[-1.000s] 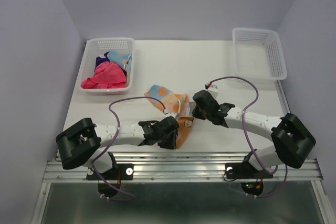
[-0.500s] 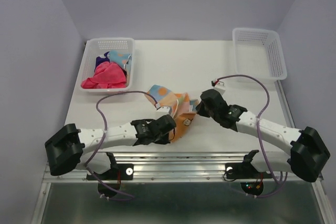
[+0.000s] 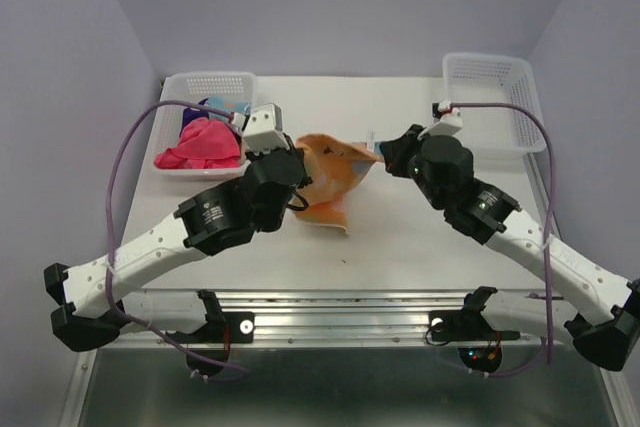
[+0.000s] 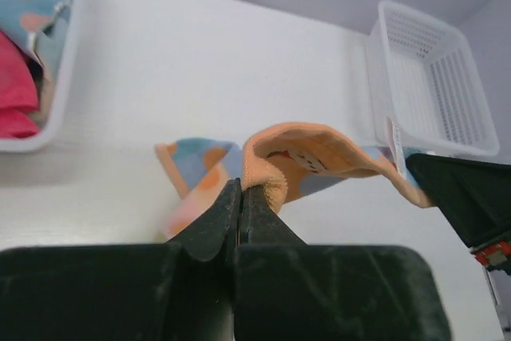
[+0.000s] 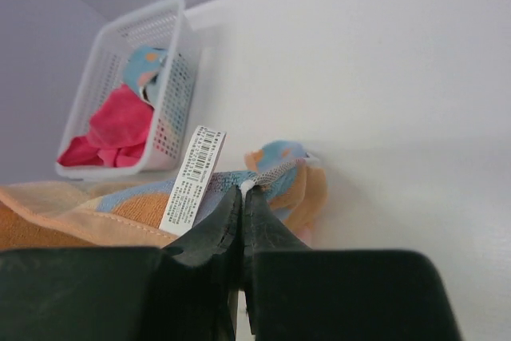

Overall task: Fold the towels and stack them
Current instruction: Flatten out the crumpled towel

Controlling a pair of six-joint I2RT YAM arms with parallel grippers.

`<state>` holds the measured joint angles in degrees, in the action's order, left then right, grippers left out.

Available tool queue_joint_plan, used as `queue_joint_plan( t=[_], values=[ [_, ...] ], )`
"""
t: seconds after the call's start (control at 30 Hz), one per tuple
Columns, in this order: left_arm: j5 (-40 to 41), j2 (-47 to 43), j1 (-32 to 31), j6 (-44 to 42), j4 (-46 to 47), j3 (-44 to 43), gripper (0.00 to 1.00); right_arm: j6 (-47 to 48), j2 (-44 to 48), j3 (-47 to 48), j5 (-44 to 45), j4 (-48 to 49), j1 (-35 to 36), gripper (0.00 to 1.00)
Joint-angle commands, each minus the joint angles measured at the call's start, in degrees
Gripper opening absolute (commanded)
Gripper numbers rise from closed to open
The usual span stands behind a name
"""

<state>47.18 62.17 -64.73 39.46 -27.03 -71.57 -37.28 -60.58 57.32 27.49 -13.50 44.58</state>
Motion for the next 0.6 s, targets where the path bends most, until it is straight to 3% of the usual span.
queue_joint_plan(
  t=[0.0, 0.1, 0.2, 0.27, 0.33, 0.37, 0.5, 0.57],
  values=[
    [12.05, 1.37, 0.39, -14.65, 3.81, -10.24, 0.0, 8.61, 0.81, 12.88, 1.27, 3.48, -0.28, 0.01],
    [6.65, 0.32, 0.39, -27.82, 13.88, -17.44, 0.0, 12.31, -1.56, 22.9, -1.46, 1.2, -0.28, 0.01],
    [-0.65, -1.87, 0.39, -34.08, 17.53, -21.83, 0.0, 13.46, -3.4, 32.02, -3.83, -2.75, -0.19, 0.01],
    [-4.45, -2.84, 0.39, -35.5, 17.62, -23.52, 0.0, 13.28, -3.41, 34.78, -6.38, -4.42, -0.28, 0.01],
    [-12.17, -4.6, 0.39, -37.09, 17.97, -24.05, 0.0, 12.93, -2.71, 37.68, -10.68, -5.39, -0.28, 0.01],
    [-19.85, -6.08, 0.39, -37.0, 17.97, -23.79, 0.0, 12.24, -2.1, 38.82, -13.48, -5.83, -0.28, 0.01],
    [-37.98, -9.6, 0.39, -33.32, 17.88, -22.21, 0.0, 7.93, 0.53, 37.52, -22.43, -6.98, -0.28, 0.01],
    [-41.36, -10.75, 0.39, -31.38, 18.67, -20.46, 0.0, 5.3, 1.95, 34.97, -26.85, -6.02, -0.28, 0.01]
  ],
)
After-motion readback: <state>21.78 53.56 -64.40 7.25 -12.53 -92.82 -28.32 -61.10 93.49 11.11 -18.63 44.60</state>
